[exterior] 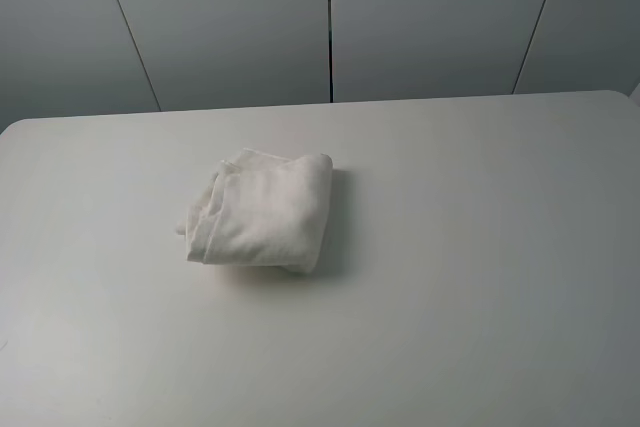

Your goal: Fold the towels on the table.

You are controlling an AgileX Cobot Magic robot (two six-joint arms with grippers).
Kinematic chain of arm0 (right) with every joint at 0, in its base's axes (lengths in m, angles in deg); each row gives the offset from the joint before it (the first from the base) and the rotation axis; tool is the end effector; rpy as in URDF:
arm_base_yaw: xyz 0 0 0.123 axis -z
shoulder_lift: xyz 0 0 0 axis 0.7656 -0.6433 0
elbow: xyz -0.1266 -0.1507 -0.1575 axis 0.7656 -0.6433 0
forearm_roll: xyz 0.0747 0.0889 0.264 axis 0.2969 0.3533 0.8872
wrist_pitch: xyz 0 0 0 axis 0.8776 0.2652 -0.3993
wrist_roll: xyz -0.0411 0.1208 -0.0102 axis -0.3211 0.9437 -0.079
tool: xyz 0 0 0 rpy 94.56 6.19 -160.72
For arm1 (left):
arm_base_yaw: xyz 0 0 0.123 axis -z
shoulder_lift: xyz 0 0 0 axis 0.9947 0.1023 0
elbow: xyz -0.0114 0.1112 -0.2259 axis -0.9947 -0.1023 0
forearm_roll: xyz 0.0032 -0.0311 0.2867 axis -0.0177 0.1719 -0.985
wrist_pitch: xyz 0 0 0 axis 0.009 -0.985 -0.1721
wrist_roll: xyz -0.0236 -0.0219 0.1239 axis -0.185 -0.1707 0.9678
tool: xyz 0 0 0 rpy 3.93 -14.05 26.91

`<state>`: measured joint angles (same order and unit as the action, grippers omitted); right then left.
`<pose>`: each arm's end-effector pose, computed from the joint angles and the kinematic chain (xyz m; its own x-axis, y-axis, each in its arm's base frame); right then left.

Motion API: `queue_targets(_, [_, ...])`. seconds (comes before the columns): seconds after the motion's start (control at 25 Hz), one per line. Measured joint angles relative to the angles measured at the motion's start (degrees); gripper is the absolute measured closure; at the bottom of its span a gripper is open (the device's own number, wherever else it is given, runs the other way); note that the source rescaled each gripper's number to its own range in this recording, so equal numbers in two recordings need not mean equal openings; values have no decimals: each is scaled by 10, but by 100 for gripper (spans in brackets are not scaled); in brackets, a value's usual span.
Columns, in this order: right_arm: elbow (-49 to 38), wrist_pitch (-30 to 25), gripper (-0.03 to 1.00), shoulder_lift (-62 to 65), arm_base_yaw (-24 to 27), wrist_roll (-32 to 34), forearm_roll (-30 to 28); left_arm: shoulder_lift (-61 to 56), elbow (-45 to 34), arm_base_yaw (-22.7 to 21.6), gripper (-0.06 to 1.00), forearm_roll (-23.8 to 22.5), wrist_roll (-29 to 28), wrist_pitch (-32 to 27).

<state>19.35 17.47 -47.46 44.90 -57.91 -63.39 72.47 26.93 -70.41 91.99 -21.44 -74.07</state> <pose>0.0903 0.0010 0.2788 -0.4743 -0.0301 -0.8799 -0.0351 0.9993 -0.0152 0.0841 -0.0353 0.2808 -0.4336 0.1592 -0.8869 0.3550 0.9348 -0.0058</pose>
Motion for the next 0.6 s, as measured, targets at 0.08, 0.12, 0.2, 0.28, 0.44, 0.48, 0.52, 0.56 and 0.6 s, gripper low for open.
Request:
queue_targets(0.08, [0,0,-3,0,0,0,0,0,0,0,-5,0,0,0])
queue_targets(0.12, [0,0,-3,0,0,0,0,0,0,0,-5,0,0,0])
queue_targets(0.2, [0,0,-3,0,0,0,0,0,0,0,-5,0,0,0])
queue_targets(0.28, [0,0,-3,0,0,0,0,0,0,0,-5,0,0,0])
queue_targets(0.44, [0,0,-3,0,0,0,0,0,0,0,-6,0,0,0])
queue_targets(0.48, [0,0,-3,0,0,0,0,0,0,0,-6,0,0,0])
queue_targets(0.52, [0,0,-3,0,0,0,0,0,0,0,-6,0,0,0])
queue_targets(0.56, [0,0,-3,0,0,0,0,0,0,0,-6,0,0,0])
queue_targets(0.6, [0,0,-3,0,0,0,0,0,0,0,-6,0,0,0])
